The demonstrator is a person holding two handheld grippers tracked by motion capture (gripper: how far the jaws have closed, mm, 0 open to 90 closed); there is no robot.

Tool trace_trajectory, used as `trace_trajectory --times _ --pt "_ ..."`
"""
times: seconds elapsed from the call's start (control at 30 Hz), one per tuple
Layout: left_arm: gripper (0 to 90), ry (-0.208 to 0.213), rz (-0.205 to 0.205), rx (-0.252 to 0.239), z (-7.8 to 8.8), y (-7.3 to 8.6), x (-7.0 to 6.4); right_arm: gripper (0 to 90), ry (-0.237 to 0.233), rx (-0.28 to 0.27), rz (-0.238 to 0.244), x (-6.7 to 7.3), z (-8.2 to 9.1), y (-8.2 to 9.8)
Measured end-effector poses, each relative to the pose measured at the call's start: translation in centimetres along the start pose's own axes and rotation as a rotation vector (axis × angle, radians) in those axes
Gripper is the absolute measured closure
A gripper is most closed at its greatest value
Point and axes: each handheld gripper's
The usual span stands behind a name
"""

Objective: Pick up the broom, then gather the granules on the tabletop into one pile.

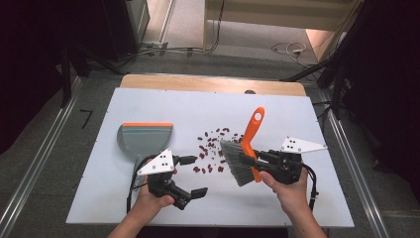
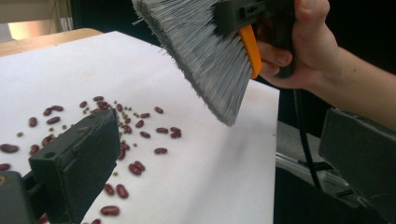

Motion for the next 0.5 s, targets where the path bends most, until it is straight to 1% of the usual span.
trace_trajectory --times 0.07,0.1,0.13,0.17,0.27,0.3,0.33,0.4,0.43,0.5 --pt "0.0 -0.008 0.000 0.001 0.2 0.1 0.1 68.9 0.030 0.015 0.008 -0.2 0.0 0.0" --pt "0.0 -0.018 0.004 -0.001 0.5 0.2 0.1 68.9 0.044 0.016 0.012 -0.3 0.0 0.0" --pt "0.0 -0.018 0.004 -0.001 0.5 0.2 0.1 68.9 0.061 0.022 0.022 -0.4 -0.1 -0.1" --pt "0.0 -0.032 0.008 0.000 0.9 0.4 0.1 68.9 0.073 0.030 0.026 -0.6 -0.1 -0.1" --pt "0.0 -0.044 0.011 0.002 1.2 0.6 0.2 68.9 0.108 0.044 0.026 -1.2 -0.1 -0.3" --pt "0.0 -0.053 0.019 0.001 1.5 0.9 0.2 68.9 0.123 0.045 0.032 -1.4 -0.1 -0.4" --pt "0.0 -0.053 0.019 0.001 1.5 0.9 0.2 68.9 0.132 0.048 0.030 -1.6 -0.1 -0.5" --pt "0.0 -0.073 0.009 0.011 1.9 1.3 0.0 68.9 0.154 0.053 0.025 -2.1 -0.1 -0.7" --pt "0.0 -0.073 0.009 0.011 1.9 1.3 0.0 68.9 0.165 0.057 0.029 -2.4 0.0 -0.9" --pt "0.0 -0.094 -0.011 0.016 2.5 1.5 -0.3 68.9 0.204 0.074 0.033 -3.0 -0.1 -1.2"
Point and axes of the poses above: each handheld gripper's, and its own axes: z roughly backward along the jaws, y roughly out of its underside, x roughly to its left, and after that the axes turned 9 degrees about y, right-handed
